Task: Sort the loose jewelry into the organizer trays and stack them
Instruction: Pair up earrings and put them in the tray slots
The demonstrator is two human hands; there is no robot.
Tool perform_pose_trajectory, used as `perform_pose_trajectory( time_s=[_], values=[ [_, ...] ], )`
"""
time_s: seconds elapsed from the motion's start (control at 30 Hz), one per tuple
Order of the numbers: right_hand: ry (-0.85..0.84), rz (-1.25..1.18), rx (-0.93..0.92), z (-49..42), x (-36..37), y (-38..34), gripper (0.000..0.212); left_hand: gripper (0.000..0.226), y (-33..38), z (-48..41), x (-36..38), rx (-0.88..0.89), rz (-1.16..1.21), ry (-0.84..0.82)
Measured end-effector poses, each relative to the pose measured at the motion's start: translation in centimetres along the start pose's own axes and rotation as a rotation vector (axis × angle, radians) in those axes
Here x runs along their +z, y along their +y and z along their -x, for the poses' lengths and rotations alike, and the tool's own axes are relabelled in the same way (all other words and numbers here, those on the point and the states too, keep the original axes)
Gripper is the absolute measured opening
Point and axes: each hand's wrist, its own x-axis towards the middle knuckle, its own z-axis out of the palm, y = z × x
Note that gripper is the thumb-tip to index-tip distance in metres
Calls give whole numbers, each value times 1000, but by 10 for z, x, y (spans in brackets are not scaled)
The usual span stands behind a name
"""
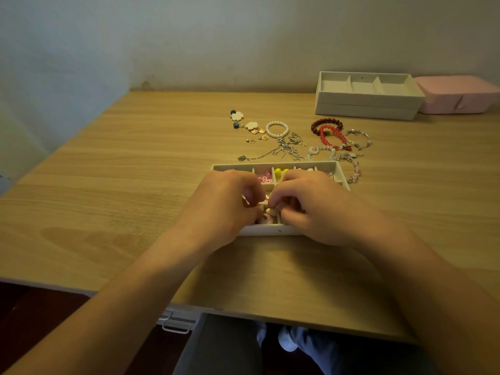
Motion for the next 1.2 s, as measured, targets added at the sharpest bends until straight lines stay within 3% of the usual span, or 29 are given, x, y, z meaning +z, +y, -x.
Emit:
perform_pose_trajectory(
  time_s=[0.23,0.4,0.9,1.03,1.2],
  values=[
    [65,-7,11,-3,6,-2,16,6,5,-3,0,-64,-97,-25],
    [72,-50,26,-3,6,0,14,11,9,-1,2,24,-240,28],
    [73,-82,30,-4,6,3,16,12,-11,1,7,-26,5,18],
    [84,-112,61,-3,5,4,16,4,-13,0,9,-34,50,21],
    [61,-128,98,-7,2,2,11,16,-8,-1,9,-67,51,-7]
  ],
)
